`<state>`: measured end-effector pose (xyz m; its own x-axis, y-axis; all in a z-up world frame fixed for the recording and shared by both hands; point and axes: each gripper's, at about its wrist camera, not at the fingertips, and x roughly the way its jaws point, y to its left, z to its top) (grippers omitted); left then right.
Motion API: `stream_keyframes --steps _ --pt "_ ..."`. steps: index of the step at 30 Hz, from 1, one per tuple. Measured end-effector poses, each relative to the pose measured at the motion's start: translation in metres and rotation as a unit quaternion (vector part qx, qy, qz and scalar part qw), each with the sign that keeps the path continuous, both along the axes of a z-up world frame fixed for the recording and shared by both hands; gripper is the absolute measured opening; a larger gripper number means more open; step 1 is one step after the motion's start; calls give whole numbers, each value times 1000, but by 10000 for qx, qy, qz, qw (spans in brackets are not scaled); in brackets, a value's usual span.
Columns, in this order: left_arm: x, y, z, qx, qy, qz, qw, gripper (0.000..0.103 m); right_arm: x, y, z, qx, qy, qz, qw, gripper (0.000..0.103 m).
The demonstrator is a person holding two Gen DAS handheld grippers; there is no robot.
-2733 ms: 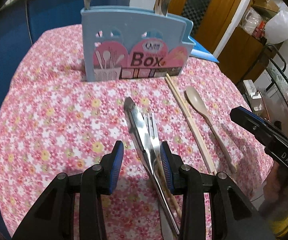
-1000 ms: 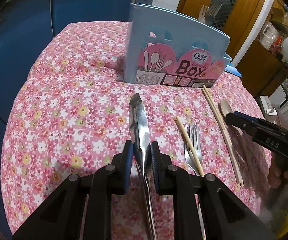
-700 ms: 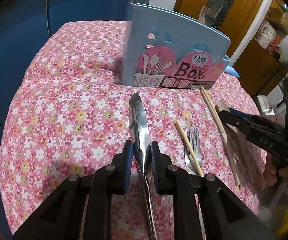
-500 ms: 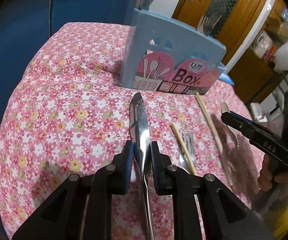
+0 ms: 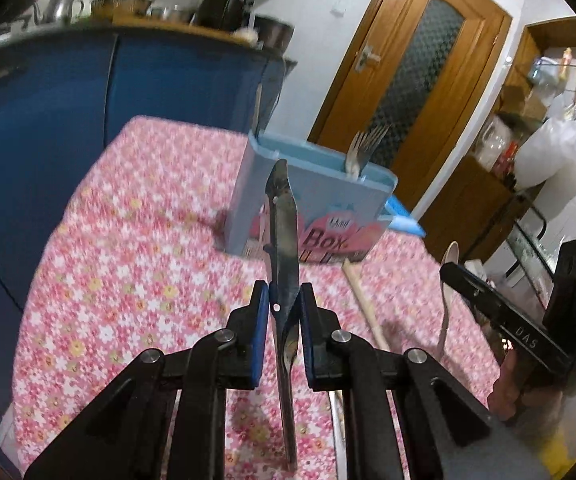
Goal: Organize utensils
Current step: 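Lift the knife with the left tool while the right tool lifts the spoon over the holder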
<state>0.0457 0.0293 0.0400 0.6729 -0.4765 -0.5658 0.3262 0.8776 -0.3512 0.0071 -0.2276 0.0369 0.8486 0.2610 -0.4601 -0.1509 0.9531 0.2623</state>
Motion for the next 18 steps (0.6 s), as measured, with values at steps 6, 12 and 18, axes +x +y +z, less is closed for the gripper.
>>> stream_keyframes --steps 6,12,18 --pt "0 -4 17 -15 -345 7 9994 4 -4 0 18 -38 -425 -118 9990 27" --pt "4 -8 22 -47 -394 1 9992 4 -1 3 27 -171 -606 -148 9979 6" --pt "4 -13 36 18 -613 12 9981 4 0 5 32 -177 -673 -151 9975 4"
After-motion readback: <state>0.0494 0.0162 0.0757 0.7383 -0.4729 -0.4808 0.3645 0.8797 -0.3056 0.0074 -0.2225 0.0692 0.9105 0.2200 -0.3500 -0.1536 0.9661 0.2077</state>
